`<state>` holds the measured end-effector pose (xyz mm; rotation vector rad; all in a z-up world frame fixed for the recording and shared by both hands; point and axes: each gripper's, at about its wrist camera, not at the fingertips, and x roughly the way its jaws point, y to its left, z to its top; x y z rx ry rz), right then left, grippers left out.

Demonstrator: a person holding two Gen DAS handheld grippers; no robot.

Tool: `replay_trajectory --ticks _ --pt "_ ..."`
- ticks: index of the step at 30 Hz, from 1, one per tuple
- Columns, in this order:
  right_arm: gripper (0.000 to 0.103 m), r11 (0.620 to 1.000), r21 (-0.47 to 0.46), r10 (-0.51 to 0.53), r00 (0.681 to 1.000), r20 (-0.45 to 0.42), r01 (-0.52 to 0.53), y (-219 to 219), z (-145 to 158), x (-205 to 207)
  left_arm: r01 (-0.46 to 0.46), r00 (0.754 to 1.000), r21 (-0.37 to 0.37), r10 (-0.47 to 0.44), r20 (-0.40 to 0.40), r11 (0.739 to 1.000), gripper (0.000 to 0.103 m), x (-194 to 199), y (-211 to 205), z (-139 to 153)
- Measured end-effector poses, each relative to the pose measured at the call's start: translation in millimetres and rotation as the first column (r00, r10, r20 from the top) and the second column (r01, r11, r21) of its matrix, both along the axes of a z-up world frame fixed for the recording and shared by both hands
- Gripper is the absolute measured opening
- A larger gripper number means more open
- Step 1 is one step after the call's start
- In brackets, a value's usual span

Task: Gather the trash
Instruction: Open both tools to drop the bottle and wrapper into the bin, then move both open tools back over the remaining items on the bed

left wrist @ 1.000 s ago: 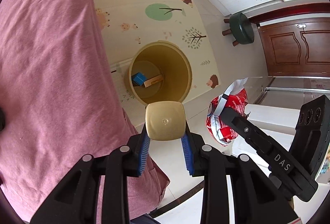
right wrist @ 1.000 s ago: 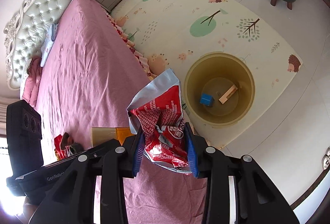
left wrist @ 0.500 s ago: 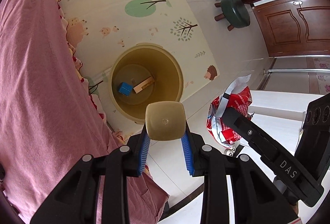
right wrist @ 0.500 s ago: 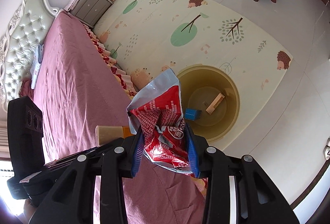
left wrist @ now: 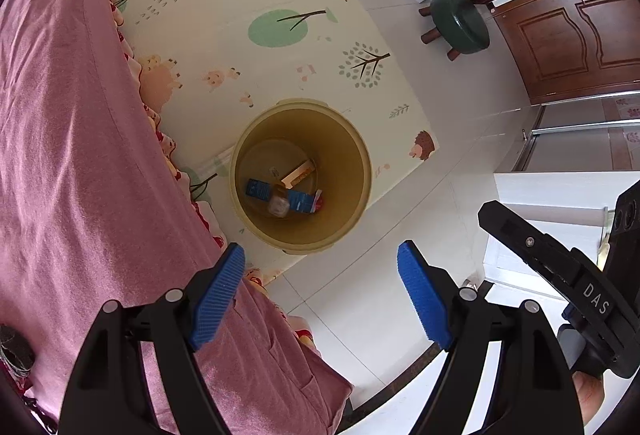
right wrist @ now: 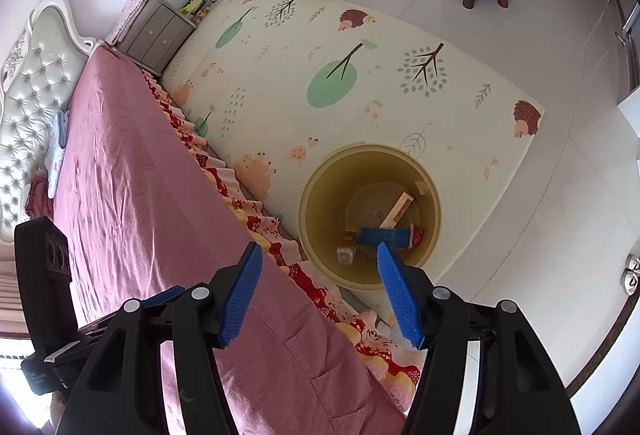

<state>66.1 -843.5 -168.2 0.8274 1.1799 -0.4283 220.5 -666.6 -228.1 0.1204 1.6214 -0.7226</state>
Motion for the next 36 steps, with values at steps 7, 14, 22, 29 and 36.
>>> replay_trajectory --ticks 7,14,22,29,36 --pt "0.059 0.999 0.002 0.040 0.999 0.013 -0.040 20.9 12.3 9.1 -0.027 1.000 -0.011 0.027 0.006 1.000 0.078 1.5 20.3 10.3" --pt "0.059 0.992 -0.005 0.125 0.992 0.023 -0.125 62.5 27.4 23.1 -0.095 0.995 -0.024 0.095 0.011 0.995 0.078 2.1 66.0 23.9" --pt "0.059 0.967 0.015 0.255 0.966 0.033 -0.256 131.0 35.8 42.7 -0.179 0.983 -0.017 0.180 0.039 0.984 0.078 -4.3 136.8 38.0" --pt "0.059 0.922 0.035 0.385 0.922 0.036 -0.387 210.2 42.6 57.6 -0.266 0.962 0.011 0.264 0.071 0.964 0.078 -19.7 219.5 42.4" --pt "0.059 0.856 0.069 0.512 0.859 0.026 -0.513 297.8 36.6 62.6 -0.397 0.917 0.041 0.394 0.062 0.917 0.078 -37.6 316.5 35.6"
